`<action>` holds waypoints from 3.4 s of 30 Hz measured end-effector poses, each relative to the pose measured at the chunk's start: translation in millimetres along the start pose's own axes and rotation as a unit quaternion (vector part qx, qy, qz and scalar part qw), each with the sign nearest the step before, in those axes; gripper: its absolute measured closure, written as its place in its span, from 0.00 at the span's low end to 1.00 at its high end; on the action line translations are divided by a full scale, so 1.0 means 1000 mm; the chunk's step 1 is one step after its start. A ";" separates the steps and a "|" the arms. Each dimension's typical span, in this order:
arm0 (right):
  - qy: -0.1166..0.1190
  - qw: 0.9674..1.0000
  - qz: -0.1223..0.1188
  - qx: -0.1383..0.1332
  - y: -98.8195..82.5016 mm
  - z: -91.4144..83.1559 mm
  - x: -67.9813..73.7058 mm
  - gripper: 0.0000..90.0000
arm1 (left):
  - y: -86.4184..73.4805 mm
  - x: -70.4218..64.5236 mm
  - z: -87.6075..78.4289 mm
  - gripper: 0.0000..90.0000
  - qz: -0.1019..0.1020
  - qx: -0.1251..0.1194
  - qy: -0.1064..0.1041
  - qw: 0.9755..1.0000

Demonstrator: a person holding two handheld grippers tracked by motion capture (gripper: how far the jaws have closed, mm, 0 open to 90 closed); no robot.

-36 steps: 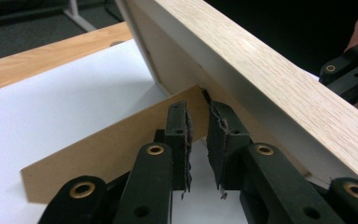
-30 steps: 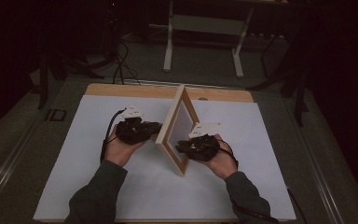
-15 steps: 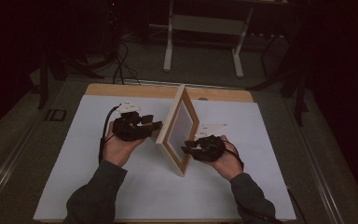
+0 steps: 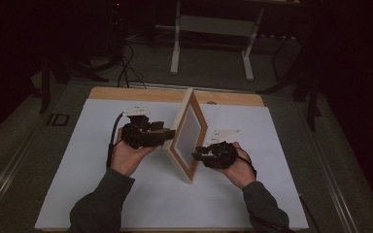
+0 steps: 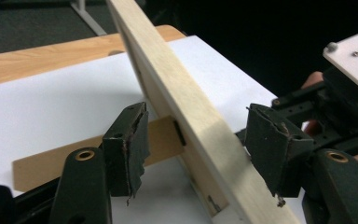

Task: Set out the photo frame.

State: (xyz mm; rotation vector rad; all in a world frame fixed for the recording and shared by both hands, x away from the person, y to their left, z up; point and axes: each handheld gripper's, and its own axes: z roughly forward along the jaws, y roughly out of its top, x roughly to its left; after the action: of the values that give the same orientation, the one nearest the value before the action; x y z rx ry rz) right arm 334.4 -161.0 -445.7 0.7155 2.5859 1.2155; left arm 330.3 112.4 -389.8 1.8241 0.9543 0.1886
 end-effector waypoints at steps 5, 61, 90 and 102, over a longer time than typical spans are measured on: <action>0.001 1.000 0.000 0.000 -0.001 0.001 0.000 0.76 | -0.002 -0.007 0.005 0.41 0.012 0.009 0.005 1.000; -0.003 1.000 0.010 -0.002 -0.007 -0.003 -0.005 0.73 | -0.017 -0.008 0.010 0.74 0.028 0.030 0.071 0.997; -0.015 1.000 0.011 -0.006 0.000 -0.007 -0.007 0.70 | -0.014 0.030 0.004 0.75 0.040 0.027 -0.005 0.999; -0.028 0.999 0.019 -0.009 0.001 -0.007 -0.014 0.67 | -0.011 0.039 0.002 0.76 0.051 0.033 -0.029 0.998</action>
State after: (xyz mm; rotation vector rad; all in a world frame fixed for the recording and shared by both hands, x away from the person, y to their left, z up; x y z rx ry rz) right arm 344.3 -172.2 -440.9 0.7860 2.5247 1.2090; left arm 352.2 139.5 -411.2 1.9313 0.8361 0.1675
